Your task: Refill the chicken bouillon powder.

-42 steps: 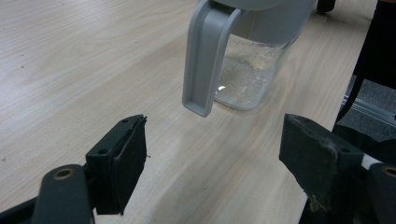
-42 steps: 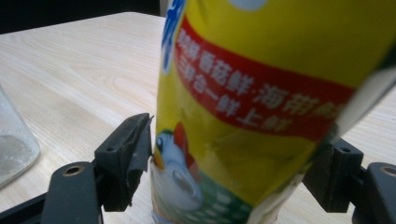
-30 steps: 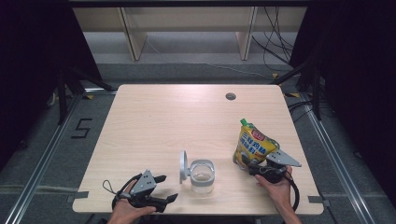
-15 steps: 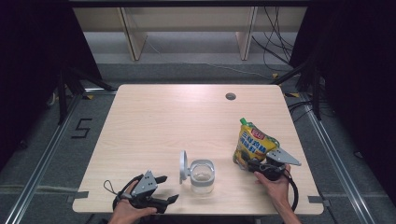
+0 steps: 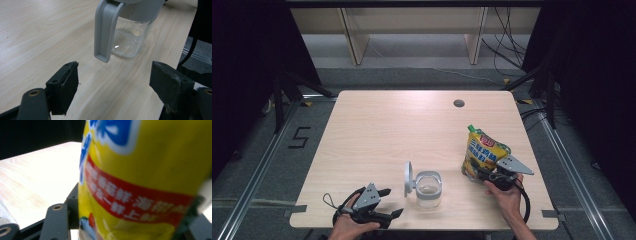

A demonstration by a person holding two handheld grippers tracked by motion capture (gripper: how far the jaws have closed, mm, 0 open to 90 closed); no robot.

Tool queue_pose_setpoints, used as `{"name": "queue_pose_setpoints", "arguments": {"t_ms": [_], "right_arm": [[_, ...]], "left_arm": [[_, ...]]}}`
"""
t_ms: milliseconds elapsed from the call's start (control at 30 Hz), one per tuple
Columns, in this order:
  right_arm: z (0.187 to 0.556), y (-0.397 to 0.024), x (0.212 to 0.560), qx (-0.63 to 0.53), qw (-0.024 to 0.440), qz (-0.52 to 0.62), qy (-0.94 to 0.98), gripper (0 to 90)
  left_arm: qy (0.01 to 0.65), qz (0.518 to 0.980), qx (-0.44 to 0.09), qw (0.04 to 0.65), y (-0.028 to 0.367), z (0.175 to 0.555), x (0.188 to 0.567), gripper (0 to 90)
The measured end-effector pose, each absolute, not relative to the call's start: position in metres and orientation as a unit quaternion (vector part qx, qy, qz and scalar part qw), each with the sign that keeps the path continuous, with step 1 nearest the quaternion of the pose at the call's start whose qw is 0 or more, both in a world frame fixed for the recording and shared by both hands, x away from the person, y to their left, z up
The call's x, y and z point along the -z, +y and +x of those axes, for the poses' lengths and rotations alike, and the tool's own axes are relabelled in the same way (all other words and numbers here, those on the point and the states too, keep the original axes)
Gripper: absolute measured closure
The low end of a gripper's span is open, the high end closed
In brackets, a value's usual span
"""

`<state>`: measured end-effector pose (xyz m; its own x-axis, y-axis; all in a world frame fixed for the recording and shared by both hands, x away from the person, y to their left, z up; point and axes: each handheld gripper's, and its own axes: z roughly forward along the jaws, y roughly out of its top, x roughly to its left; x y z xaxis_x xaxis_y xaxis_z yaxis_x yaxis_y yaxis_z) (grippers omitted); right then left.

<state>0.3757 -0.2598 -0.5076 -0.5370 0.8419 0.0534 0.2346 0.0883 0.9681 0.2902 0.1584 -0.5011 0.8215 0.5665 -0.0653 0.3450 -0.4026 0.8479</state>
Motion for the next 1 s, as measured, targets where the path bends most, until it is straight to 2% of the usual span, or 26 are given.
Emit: {"name": "queue_pose_setpoints", "arguments": {"t_ms": [333,367,733,1000], "right_arm": [[0.373,-0.262,0.494,-0.523,0.288,0.388,0.702,45.1],[0.37,-0.26,0.494,-0.526,0.273,0.4,0.699,45.1],[0.349,-0.262,0.477,-0.532,0.273,0.376,0.708,45.5],[0.331,-0.25,0.455,-0.493,0.326,0.305,0.747,45.5]], "left_arm": [[0.289,0.821,-0.119,0.478,0.162,0.288,0.499,22.6],[0.292,0.819,-0.118,0.479,0.163,0.288,0.499,22.6],[0.295,0.816,-0.127,0.48,0.165,0.289,0.498,22.7],[0.296,0.817,-0.125,0.479,0.165,0.292,0.499,22.7]]}}
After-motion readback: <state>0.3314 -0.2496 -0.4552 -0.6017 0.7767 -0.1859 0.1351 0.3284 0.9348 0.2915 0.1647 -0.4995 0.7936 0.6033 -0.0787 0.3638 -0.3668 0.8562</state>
